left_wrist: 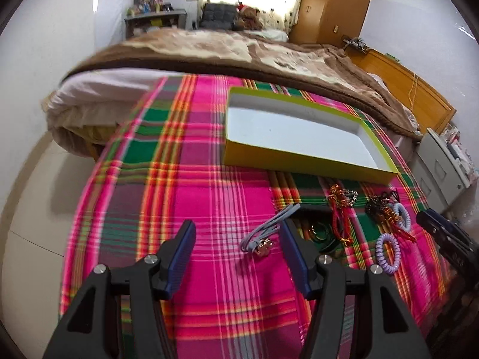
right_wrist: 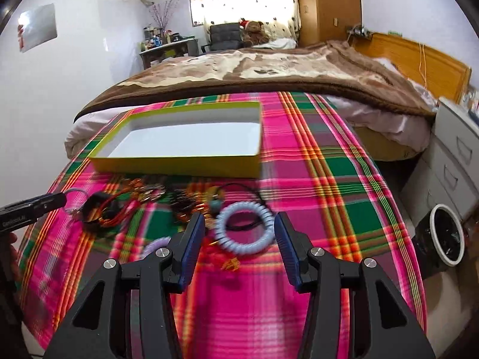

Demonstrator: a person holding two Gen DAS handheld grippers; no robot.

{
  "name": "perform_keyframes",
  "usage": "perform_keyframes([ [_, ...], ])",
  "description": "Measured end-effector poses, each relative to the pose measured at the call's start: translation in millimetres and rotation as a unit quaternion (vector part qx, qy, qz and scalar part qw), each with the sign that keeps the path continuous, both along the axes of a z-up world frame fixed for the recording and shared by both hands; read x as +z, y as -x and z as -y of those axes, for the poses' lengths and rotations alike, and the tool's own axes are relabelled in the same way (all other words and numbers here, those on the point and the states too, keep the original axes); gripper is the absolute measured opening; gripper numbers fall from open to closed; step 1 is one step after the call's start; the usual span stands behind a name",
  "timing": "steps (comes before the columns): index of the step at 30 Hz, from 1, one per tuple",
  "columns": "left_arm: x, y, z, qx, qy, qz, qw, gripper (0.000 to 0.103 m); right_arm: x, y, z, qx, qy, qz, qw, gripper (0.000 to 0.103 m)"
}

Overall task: Organize jewelry
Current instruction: 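Grasp the grey flower hair tie with left tool while right tool grasps the light blue coil bracelet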

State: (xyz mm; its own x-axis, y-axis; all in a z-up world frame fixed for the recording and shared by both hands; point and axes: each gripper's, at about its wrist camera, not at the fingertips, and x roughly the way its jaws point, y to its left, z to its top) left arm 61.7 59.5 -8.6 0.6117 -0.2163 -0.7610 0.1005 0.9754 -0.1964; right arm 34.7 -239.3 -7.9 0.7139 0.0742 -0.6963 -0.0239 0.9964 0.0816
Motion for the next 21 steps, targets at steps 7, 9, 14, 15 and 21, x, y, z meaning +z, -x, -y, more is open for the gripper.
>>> perform_keyframes([
  [7,-9.8,-10.6,4.2,-0.016,-0.004,-0.015,0.9998,0.058,-13.2,-27.4,33.1,-0.017,-0.030,-0.048,0.998,0.049],
  [9,-10.6,-11.5,5.0,-0.019,-0.006,-0.018,0.9997,0.054,-17.3,-33.5,35.0,-0.016,-0.025,-0.063,0.998,0.049],
  [14,-14.1,-15.9,3.0,-0.018,-0.006,-0.027,0.9995,0.045,-24.1,-39.8,33.9,0.003,-0.049,-0.082,0.995,0.049],
  [15,-14.2,-16.7,3.0,-0.018,-0.006,-0.027,0.9995,0.043,-24.9,-39.7,32.1,0.005,-0.041,-0.081,0.996,0.049],
  [21,-16.3,-20.2,8.1,-0.036,-0.007,-0.033,0.9988,0.040,-25.4,-38.3,28.6,0.008,-0.034,-0.077,0.996,0.039],
])
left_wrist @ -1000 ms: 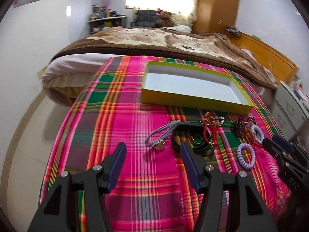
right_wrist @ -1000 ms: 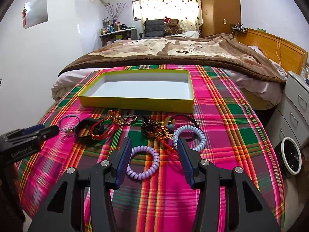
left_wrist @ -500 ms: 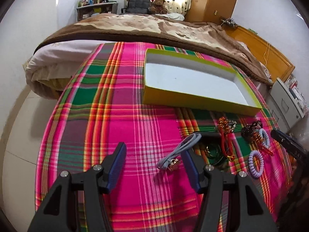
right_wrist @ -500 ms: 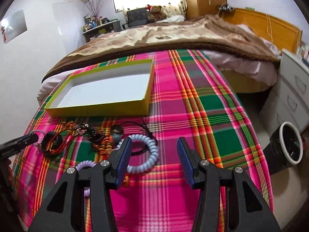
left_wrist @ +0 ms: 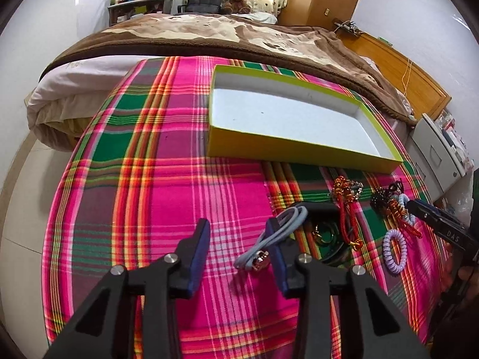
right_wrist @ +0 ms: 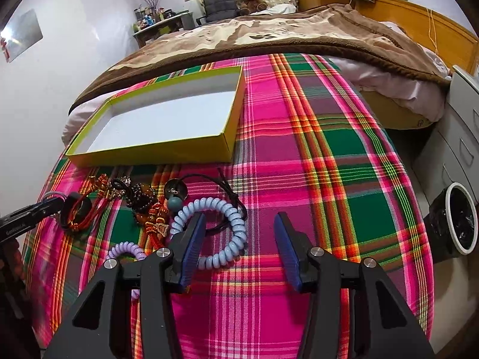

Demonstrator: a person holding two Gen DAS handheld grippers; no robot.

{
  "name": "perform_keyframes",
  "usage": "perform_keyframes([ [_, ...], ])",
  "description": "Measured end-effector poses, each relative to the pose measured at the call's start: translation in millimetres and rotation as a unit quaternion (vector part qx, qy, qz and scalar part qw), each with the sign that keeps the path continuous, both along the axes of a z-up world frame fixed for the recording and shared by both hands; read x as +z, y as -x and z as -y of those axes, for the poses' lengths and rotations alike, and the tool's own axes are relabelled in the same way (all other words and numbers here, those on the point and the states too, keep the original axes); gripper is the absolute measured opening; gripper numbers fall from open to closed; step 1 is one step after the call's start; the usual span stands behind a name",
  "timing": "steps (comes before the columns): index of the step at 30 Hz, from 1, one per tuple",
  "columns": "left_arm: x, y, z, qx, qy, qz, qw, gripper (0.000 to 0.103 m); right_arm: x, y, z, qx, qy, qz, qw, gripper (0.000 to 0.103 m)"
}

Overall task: Organize jewelry
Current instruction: 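Grasp the grey flower hair tie with left tool while right tool grasps the light blue coil bracelet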

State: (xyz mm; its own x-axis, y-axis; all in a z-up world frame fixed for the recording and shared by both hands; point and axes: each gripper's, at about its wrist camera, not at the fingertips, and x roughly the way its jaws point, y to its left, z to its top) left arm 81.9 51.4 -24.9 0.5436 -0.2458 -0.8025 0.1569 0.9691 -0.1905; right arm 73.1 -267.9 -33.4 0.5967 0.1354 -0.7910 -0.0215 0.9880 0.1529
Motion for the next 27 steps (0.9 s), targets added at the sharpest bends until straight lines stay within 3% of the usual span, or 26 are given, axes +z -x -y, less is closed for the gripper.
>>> perform_keyframes([
  [1,0.5,0.4,0.8,-0.003,0.000,0.001,1.0000,0.038,0.1,0.2,0.4,0.000,0.000,0.000,1.000,0.025],
  [5,1.8,2.2,2.2,-0.010,-0.001,0.005,0.9999,0.021,0.4,1.1,2.4,0.000,-0.004,0.002,1.000,0.023],
  [6,2.6,2.7,2.1,-0.010,-0.002,0.007,0.9999,0.017,1.7,2.4,2.6,-0.001,-0.004,0.006,1.000,0.019],
  [7,3.6,3.1,1.6,-0.011,-0.001,0.008,0.9999,0.013,3.1,3.5,2.6,0.000,-0.004,0.009,1.000,0.008],
  [8,4.8,3.4,0.7,-0.014,0.005,0.009,0.9999,0.011,4.2,4.0,3.2,0.000,-0.004,0.011,1.000,0.005],
  [10,8.1,4.0,-0.9,-0.013,0.014,0.014,0.9997,0.007,6.5,6.2,2.7,0.000,0.000,0.015,1.000,0.005],
  [23,32.6,7.5,-7.9,-0.007,0.032,0.044,0.9985,0.007,23.1,18.6,18.8,-0.008,-0.023,0.041,0.999,0.001],
  [27,28.8,7.0,-5.3,-0.006,0.033,0.039,0.9987,0.007,12.0,9.1,7.3,0.020,0.011,0.005,1.000,0.001],
])
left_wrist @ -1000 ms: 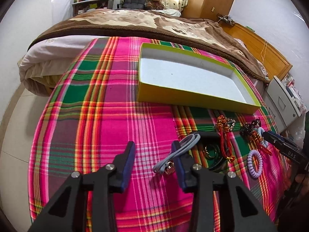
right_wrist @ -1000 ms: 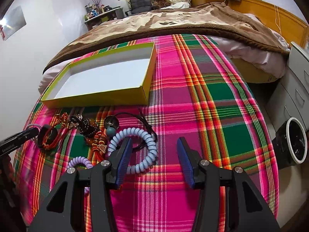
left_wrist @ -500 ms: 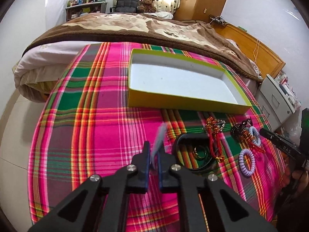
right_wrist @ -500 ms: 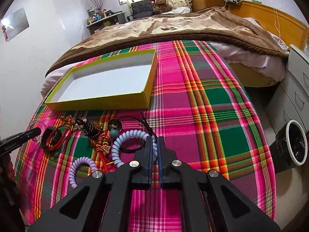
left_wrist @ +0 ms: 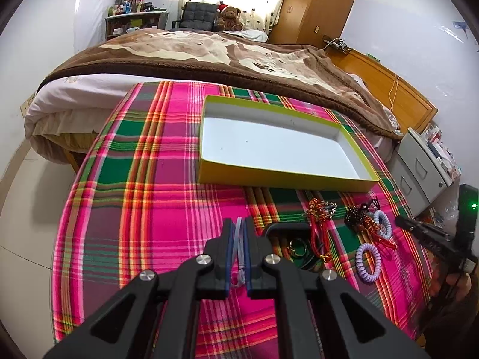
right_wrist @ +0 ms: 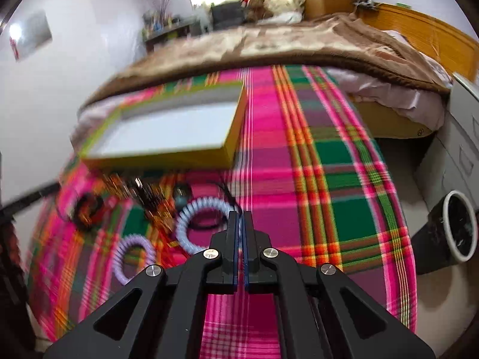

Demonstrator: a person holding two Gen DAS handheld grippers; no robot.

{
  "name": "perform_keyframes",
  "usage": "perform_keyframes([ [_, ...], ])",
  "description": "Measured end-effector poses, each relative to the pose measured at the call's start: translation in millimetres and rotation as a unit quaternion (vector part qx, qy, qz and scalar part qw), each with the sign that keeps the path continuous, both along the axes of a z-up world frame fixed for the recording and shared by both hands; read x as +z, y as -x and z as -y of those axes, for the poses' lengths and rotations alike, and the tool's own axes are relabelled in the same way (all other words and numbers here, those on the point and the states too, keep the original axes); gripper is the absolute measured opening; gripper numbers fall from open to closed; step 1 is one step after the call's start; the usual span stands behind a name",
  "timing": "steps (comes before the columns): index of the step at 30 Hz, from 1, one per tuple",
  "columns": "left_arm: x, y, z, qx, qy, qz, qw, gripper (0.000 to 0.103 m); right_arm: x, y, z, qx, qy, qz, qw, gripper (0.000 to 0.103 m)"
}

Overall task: Organize jewelry
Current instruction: 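Grasp the grey flower hair tie with left tool while right tool grasps the light blue coil bracelet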

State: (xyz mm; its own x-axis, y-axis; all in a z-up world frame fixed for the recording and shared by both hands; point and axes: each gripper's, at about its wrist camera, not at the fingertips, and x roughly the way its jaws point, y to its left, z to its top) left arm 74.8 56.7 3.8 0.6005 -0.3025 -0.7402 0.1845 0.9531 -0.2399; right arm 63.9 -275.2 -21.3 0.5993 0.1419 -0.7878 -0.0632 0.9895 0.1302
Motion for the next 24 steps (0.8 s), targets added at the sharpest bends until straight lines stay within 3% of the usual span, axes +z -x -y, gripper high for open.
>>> perform_keyframes([
  [3,0.8,3.3,2.0,-0.002,0.002,0.002,1.0000,0.007,-7.1,-2.3,-3.5,0.005,0.003,-0.007,1.000,0.003],
  [6,4.4,3.1,1.7,-0.001,0.002,0.006,1.0000,0.007,-6.9,-5.1,-2.1,-0.004,0.008,-0.011,1.000,0.014],
  [8,6.2,2.5,1.6,0.000,-0.001,0.008,1.0000,0.007,-0.9,-1.2,0.8,-0.014,0.003,0.005,1.000,0.014],
  [12,6.9,1.6,1.4,-0.002,0.000,0.008,1.0000,0.007,-0.8,-2.9,-1.9,0.002,-0.009,-0.006,1.000,0.039],
  [18,11.6,1.7,-2.1,0.000,0.007,0.010,0.9999,0.007,-11.6,-7.3,-15.5,0.004,0.026,-0.024,0.999,0.038],
  [21,15.5,0.6,-3.3,-0.002,0.007,0.013,0.9999,0.007,-12.0,-6.3,-20.0,0.008,0.042,-0.023,0.999,0.014],
  [24,18.0,0.3,-4.9,-0.006,0.016,0.013,0.9998,0.007,-11.0,-4.6,-19.3,0.005,0.049,-0.019,0.999,0.011],
])
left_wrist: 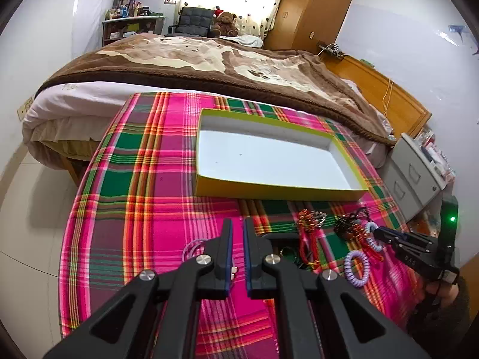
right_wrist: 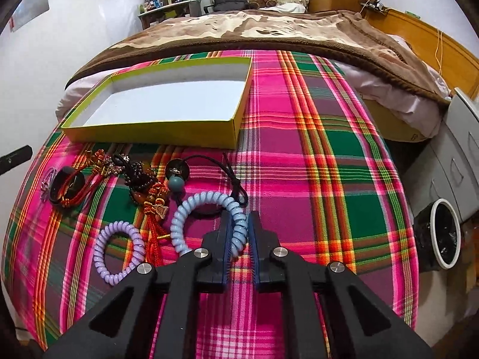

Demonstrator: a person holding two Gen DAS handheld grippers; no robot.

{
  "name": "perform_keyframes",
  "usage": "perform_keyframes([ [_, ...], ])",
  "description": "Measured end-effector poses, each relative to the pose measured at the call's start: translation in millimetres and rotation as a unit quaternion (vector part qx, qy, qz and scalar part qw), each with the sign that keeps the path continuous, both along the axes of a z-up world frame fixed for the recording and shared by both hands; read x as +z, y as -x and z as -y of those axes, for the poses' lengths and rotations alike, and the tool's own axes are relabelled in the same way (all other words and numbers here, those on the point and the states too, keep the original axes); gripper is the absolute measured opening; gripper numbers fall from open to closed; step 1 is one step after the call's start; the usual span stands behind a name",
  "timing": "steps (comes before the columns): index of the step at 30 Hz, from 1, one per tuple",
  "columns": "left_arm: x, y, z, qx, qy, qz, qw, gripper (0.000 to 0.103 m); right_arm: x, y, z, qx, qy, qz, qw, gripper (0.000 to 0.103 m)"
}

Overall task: Organize jewelry
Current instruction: 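Grasp the grey flower hair tie with left tool while right tool grasps the light blue coil bracelet, then carry the hair tie into the tray and open left tool while right tool releases the coil there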

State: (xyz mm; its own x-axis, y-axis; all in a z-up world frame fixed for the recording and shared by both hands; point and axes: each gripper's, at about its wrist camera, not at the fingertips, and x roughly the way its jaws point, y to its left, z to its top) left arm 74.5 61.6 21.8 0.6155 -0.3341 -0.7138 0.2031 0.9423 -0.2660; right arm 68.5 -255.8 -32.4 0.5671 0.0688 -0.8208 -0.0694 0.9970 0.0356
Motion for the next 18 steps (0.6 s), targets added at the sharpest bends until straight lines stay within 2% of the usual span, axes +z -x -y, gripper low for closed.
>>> perform_keyframes([
  [11,15.9,-6.4,1.3,-0.021,0.000,0.011,0.9997,0.007,53.1,9.1,8.5,-0.005,-0.029,0.071,0.997,0.010],
  [12,12.4,-5.9,3.1,-0.034,-0.006,0.001,0.9994,0.007,55.6,8.5,8.9,-0.007,-0.030,0.074,0.997,0.010],
  [15,-3.2,0.9,6.2,-0.036,-0.065,-0.015,0.9971,0.007,58.6,9.7,9.6,-0.005,-0.045,0.079,0.996,0.010],
  [16,-6.1,4.2,4.3,-0.034,-0.064,-0.017,0.9972,0.008,57.7,9.8,9.2,-0.006,-0.044,0.079,0.996,0.010],
  [18,-10.1,8.1,0.8,-0.040,-0.043,-0.024,0.9980,0.020,55.8,9.5,8.3,-0.003,-0.048,0.076,0.996,0.010],
])
